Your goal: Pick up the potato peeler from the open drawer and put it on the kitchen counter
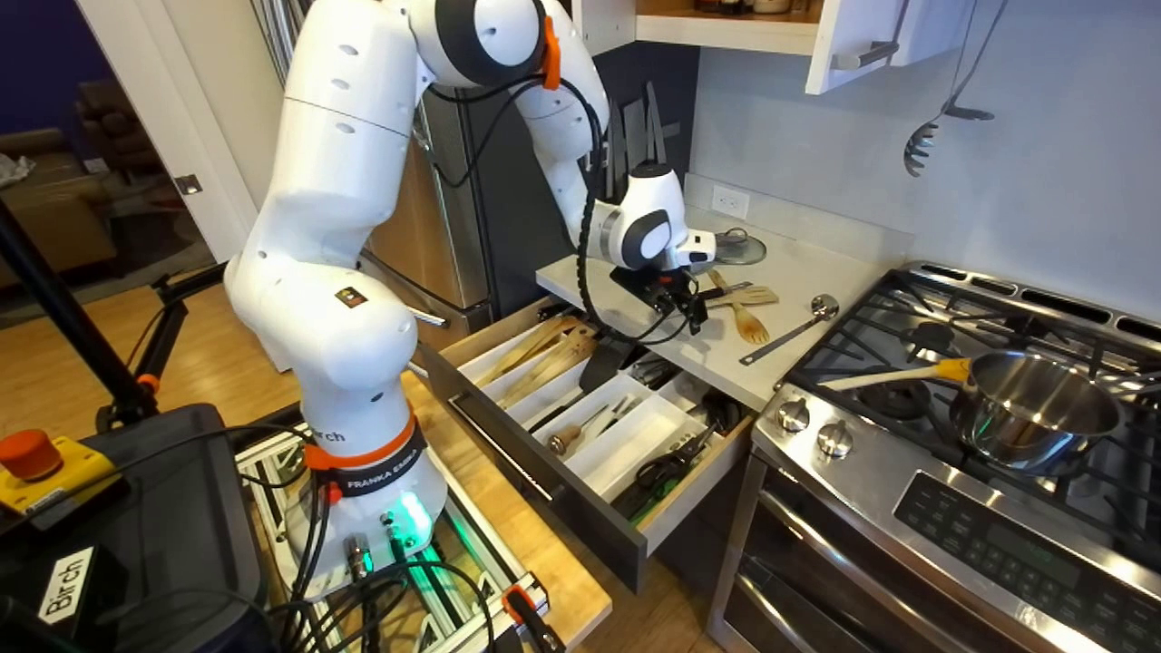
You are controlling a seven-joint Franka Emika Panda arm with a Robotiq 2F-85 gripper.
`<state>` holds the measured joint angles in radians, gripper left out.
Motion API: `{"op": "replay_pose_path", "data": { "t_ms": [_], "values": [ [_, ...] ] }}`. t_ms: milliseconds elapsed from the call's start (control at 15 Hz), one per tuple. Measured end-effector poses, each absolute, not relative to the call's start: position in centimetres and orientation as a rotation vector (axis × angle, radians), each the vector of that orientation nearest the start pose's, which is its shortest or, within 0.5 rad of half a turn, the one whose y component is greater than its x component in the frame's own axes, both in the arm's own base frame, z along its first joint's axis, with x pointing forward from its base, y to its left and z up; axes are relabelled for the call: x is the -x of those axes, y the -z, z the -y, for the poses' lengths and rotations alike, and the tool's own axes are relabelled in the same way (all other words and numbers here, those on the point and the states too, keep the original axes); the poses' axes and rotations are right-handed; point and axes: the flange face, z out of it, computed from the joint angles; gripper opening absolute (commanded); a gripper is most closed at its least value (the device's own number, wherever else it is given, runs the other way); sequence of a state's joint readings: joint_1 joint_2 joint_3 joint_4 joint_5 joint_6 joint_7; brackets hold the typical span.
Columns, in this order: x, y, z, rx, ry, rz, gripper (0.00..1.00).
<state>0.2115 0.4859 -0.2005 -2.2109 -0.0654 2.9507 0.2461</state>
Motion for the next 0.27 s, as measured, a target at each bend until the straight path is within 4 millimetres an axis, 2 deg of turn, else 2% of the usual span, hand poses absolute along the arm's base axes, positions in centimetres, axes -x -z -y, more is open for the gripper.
{"op": "replay_pose_path", "data": {
  "t_ms": [267],
  "values": [
    [-50.8,-18.9,0.9,3.105,0.515,-0.554,1.00]
  ]
}}
